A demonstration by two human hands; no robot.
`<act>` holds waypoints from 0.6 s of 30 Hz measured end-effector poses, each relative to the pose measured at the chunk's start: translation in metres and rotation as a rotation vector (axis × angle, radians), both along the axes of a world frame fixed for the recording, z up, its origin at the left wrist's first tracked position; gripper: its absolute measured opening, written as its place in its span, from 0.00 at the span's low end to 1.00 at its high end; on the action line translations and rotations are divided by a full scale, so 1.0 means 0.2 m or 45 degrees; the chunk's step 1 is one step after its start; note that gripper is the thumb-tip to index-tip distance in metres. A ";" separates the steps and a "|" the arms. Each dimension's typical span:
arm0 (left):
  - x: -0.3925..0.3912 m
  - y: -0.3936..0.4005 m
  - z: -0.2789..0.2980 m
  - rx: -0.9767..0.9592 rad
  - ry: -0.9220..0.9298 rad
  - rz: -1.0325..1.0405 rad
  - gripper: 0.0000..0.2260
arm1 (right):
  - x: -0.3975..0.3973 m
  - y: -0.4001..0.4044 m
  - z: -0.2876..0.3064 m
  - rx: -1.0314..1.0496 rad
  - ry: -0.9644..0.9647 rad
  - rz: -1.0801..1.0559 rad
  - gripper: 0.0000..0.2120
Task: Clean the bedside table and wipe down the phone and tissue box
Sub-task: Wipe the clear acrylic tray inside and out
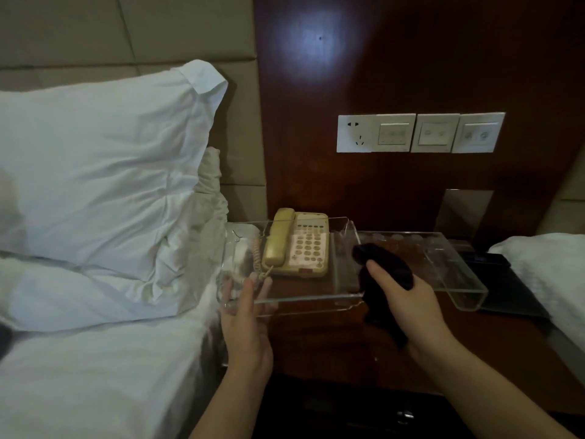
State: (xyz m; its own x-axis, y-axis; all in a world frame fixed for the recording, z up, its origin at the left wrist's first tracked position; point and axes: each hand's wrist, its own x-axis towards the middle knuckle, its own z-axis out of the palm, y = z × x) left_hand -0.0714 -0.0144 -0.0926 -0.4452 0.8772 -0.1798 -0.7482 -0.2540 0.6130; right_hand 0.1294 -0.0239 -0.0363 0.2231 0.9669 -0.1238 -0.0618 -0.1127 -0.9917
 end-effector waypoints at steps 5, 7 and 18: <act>0.09 0.16 0.00 0.022 -0.111 -0.057 0.33 | 0.11 0.06 -0.07 -0.238 0.268 -0.150 0.25; 0.13 0.21 0.01 0.043 -0.061 -0.080 0.25 | 0.14 0.08 -0.12 -0.325 0.329 -0.208 0.35; 0.24 0.37 0.06 0.078 -0.048 -0.147 0.15 | 0.14 0.28 -0.25 -0.415 0.720 -0.465 0.39</act>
State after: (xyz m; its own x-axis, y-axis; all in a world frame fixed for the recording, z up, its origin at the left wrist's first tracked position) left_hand -0.0235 0.0598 -0.0812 -0.3347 0.9320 -0.1390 -0.7966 -0.2011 0.5701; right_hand 0.1564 0.0322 -0.0864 0.3404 0.7383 -0.5823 -0.6421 -0.2699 -0.7175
